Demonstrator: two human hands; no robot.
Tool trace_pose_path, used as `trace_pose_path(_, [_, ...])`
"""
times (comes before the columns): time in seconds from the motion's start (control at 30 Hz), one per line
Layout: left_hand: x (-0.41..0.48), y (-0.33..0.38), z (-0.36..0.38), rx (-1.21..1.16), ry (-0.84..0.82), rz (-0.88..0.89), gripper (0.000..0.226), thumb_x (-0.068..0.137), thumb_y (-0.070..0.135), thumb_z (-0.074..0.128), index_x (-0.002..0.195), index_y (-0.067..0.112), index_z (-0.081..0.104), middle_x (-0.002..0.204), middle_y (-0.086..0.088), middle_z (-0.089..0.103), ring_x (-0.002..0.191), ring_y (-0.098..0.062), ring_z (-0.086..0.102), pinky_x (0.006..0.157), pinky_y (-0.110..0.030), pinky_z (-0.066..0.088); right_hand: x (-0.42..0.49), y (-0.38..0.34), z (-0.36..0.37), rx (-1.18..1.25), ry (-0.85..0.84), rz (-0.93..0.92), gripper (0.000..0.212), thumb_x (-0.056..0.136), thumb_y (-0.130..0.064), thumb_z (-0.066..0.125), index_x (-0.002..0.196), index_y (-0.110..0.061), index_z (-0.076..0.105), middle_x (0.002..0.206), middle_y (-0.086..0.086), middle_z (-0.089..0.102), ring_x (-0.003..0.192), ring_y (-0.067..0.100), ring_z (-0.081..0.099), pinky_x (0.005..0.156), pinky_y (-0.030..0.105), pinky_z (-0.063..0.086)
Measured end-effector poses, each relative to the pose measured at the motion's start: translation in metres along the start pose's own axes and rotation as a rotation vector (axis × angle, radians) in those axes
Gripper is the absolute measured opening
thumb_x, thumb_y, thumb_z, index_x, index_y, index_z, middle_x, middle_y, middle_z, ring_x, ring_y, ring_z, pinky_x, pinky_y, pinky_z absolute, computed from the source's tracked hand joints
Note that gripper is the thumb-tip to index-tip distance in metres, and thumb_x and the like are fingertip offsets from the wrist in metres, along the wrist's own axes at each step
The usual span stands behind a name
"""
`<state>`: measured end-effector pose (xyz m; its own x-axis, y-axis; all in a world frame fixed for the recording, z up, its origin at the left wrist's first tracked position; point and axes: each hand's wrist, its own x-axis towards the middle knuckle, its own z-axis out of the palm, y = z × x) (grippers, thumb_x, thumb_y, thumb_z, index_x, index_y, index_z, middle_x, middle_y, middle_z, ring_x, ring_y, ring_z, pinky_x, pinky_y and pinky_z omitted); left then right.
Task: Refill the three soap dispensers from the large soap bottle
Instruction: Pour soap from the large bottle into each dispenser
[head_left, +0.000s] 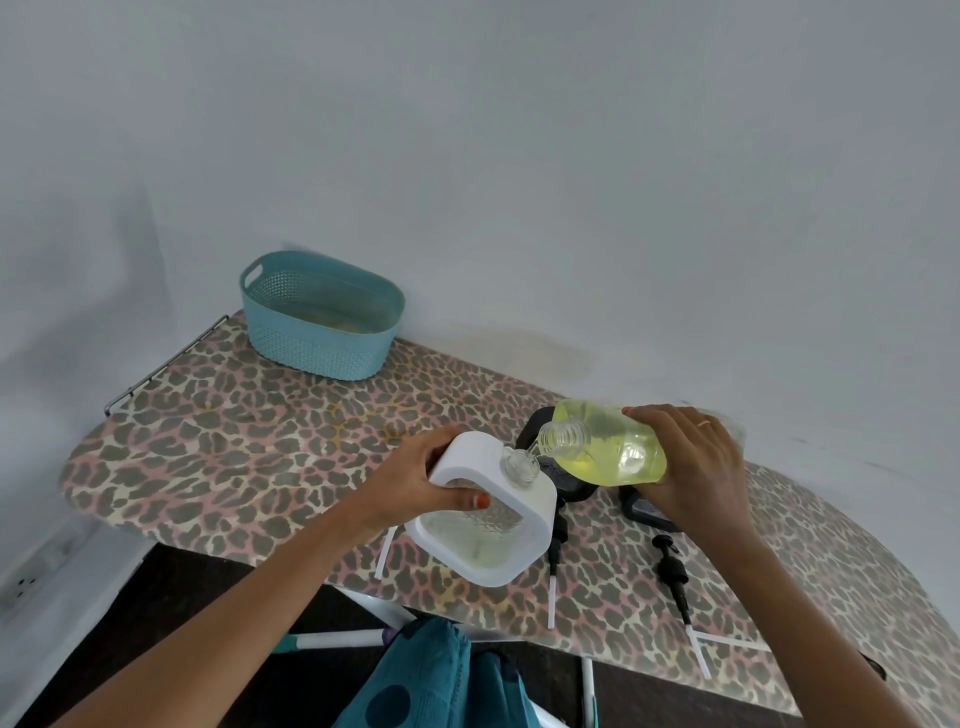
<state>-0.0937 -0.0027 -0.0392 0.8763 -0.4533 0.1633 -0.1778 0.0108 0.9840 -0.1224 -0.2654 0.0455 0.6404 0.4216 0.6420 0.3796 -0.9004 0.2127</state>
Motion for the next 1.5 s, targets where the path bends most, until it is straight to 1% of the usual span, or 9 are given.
trace_pose_path(0.07, [0.0,0.001,0.001,-0.006,0.002,0.004,0.049,0.053,0.037,0.08,0.097,0.038,0.059,0.092,0.016,0.069,0.085,-0.006,0.066,0.07,-0.015,0.051,0.0,0.0,0.0,0.0,-0.001,0.002,0.049,0.043,-0.001,0.089,0.088,-0.001,0.067,0.082,0.009,0.07,0.071,0.029,0.067,0.063,0.035,0.049])
trace_pose_path(0.13, [0.0,0.0,0.001,-0.008,0.007,0.009,0.05,0.051,0.041,0.078,0.097,0.038,0.06,0.093,0.014,0.069,0.085,-0.009,0.066,0.071,-0.018,0.053,-0.001,-0.001,0.0,0.004,-0.003,0.001,0.049,0.043,0.0,0.089,0.088,-0.001,0.067,0.083,0.01,0.07,0.07,0.03,0.067,0.062,0.035,0.048])
trace_pose_path(0.37, [0.0,-0.005,0.0,-0.002,0.004,0.018,0.054,0.05,0.042,0.078,0.1,0.033,0.059,0.095,0.003,0.068,0.086,-0.013,0.066,0.076,-0.025,0.055,-0.002,0.0,0.0,0.0,0.007,-0.001,0.048,0.043,0.0,0.089,0.087,0.0,0.068,0.082,0.009,0.071,0.07,0.03,0.068,0.063,0.036,0.049])
trace_pose_path(0.57, [0.0,-0.005,0.0,0.013,0.008,0.022,0.053,0.05,0.041,0.077,0.099,0.032,0.059,0.092,0.006,0.068,0.083,-0.01,0.066,0.073,-0.02,0.053,-0.002,0.002,0.002,-0.005,0.012,-0.004,0.049,0.043,0.001,0.088,0.087,-0.001,0.067,0.082,0.009,0.07,0.071,0.03,0.068,0.063,0.036,0.049])
trace_pose_path(0.77, [0.0,-0.007,0.0,0.037,0.018,0.01,0.056,0.048,0.045,0.077,0.099,0.031,0.059,0.093,0.004,0.067,0.086,-0.014,0.065,0.077,-0.03,0.054,-0.003,0.003,0.002,-0.006,0.015,-0.01,0.052,0.042,0.0,0.088,0.089,-0.003,0.066,0.084,0.008,0.071,0.072,0.03,0.068,0.064,0.036,0.049])
trace_pose_path(0.9, [-0.001,-0.008,0.0,0.051,0.018,0.007,0.058,0.048,0.046,0.077,0.101,0.03,0.059,0.097,-0.001,0.067,0.089,-0.017,0.065,0.081,-0.036,0.054,-0.003,0.004,0.002,0.019,0.027,-0.024,0.063,0.043,0.001,0.087,0.096,-0.011,0.055,0.085,0.008,0.07,0.072,0.03,0.067,0.064,0.036,0.048])
trace_pose_path(0.97, [-0.001,-0.009,0.0,0.051,0.019,0.002,0.059,0.048,0.046,0.077,0.101,0.031,0.058,0.097,-0.001,0.067,0.089,-0.017,0.065,0.081,-0.036,0.054,-0.004,0.004,0.002,0.017,0.028,-0.027,0.065,0.042,0.001,0.087,0.097,-0.011,0.054,0.085,0.009,0.071,0.073,0.03,0.067,0.064,0.036,0.048])
trace_pose_path(1.1, [-0.001,-0.009,0.001,0.044,0.02,0.002,0.057,0.047,0.045,0.077,0.1,0.032,0.058,0.096,0.001,0.067,0.088,-0.015,0.065,0.078,-0.031,0.054,-0.003,0.003,0.001,-0.01,0.02,-0.019,0.053,0.04,0.002,0.088,0.089,-0.003,0.066,0.085,0.008,0.071,0.072,0.03,0.068,0.064,0.036,0.049])
trace_pose_path(1.5, [-0.002,-0.011,0.0,0.037,0.023,0.027,0.056,0.049,0.044,0.077,0.1,0.031,0.059,0.096,0.003,0.066,0.088,-0.013,0.065,0.078,-0.028,0.054,0.0,0.002,-0.003,-0.018,0.015,-0.022,0.049,0.041,0.003,0.087,0.086,-0.001,0.068,0.084,0.009,0.071,0.073,0.031,0.068,0.064,0.038,0.05])
